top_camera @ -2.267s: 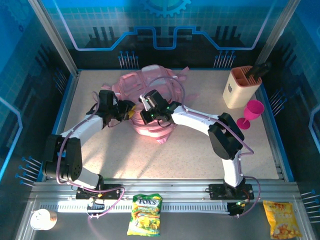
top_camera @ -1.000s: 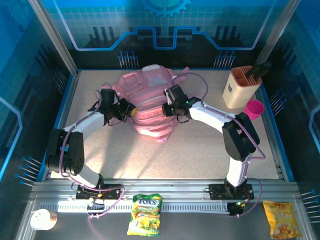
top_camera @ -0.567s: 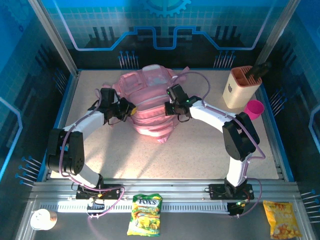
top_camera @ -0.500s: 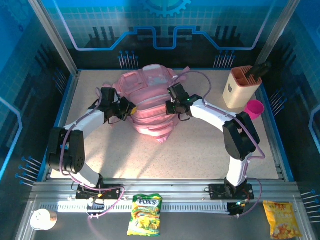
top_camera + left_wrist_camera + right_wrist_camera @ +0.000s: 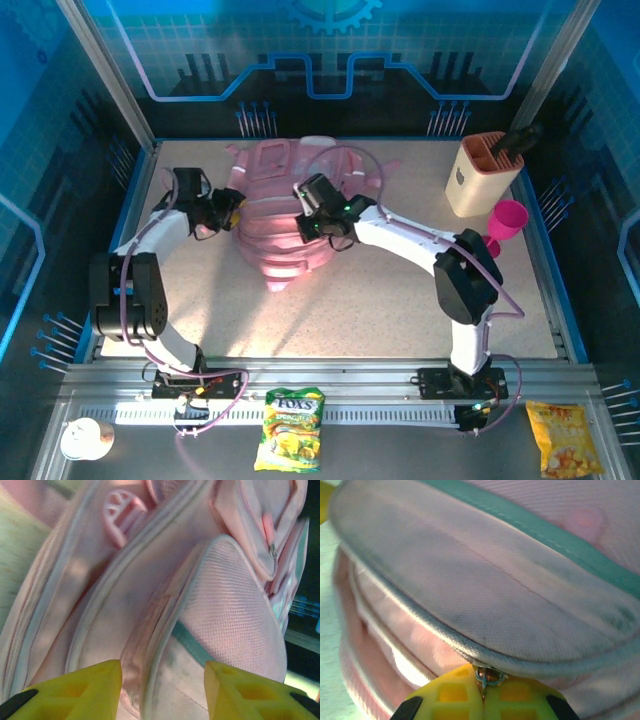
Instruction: Pack the student bag
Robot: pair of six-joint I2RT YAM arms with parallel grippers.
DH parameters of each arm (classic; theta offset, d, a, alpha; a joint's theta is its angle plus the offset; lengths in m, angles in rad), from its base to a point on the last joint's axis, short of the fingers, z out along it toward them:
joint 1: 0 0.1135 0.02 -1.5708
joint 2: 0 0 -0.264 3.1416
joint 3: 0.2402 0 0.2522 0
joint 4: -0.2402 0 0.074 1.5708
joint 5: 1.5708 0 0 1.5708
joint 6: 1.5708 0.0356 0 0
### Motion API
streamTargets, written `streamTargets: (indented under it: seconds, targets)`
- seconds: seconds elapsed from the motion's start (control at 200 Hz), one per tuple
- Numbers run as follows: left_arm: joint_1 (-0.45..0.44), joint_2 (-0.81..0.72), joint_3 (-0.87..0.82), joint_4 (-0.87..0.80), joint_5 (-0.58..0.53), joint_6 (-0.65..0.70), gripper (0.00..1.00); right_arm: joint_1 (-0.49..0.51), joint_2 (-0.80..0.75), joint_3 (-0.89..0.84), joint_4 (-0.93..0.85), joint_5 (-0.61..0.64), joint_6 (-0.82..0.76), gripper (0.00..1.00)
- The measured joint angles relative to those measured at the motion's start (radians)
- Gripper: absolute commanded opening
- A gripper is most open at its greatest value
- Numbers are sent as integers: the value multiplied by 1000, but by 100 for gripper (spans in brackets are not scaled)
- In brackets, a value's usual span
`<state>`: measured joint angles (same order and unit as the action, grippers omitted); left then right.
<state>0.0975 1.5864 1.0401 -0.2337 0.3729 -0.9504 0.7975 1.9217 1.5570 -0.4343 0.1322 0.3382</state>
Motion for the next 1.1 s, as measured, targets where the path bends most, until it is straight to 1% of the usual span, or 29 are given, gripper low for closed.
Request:
streamTargets:
  seconds: [0.1,0.21,0.39,0.5,0.74,0.87,0.955,1.101]
  targets:
    - [27,-68,-23,-27,-20,8,54,43,58,63,-3,-46,1,0]
    - [31,-121,-57,-39,-18,6,54,70,114,127,-4,-97,9,0]
    - [31,-134,-119,-20,26,-41,50,90,159,187,-3,-140,25,0]
    - [29,-126,-120,0,53,-53,44,93,162,189,-4,-145,27,0]
    - [4,-65,-102,32,71,-69,14,92,160,168,2,-144,27,1]
    - [-2,-54,-93,12,71,-64,5,85,135,70,51,-141,6,2]
    - [-6,-39,-78,-14,71,-43,0,65,92,-15,92,-137,-21,3]
    - [-9,-24,-56,-41,78,-14,0,6,9,-114,132,-135,-52,4]
